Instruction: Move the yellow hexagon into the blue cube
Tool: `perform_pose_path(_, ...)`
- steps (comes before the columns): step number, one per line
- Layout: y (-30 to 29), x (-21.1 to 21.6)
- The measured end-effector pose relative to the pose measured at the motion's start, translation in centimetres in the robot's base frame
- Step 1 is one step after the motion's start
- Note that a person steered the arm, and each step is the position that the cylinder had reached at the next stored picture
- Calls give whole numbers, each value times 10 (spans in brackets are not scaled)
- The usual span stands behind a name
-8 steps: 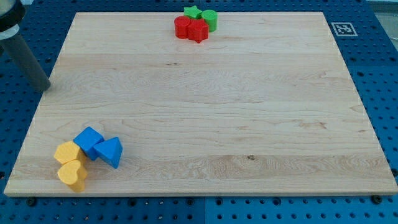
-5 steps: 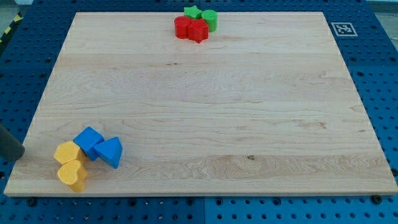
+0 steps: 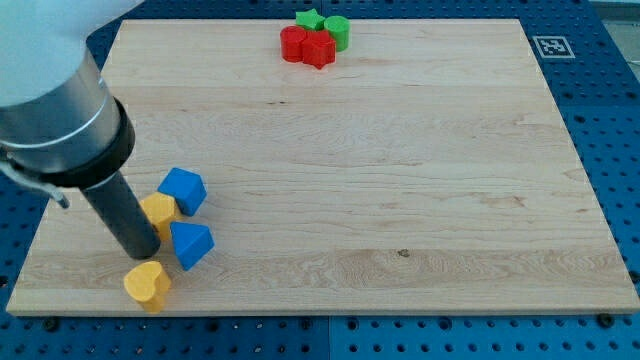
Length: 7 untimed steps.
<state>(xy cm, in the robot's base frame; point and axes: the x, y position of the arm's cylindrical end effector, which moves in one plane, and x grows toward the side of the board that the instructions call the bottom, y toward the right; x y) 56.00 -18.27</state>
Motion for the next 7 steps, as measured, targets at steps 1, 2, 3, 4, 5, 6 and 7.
perform_pose_path(1, -6, -14)
perform_pose_path(2, -6, -31)
perform_pose_path(3, -6, -54)
perform_pose_path(4, 1, -70)
perform_pose_path(5, 29, -73)
perform_pose_path(6, 73, -77)
perform_pose_path(7, 108, -90)
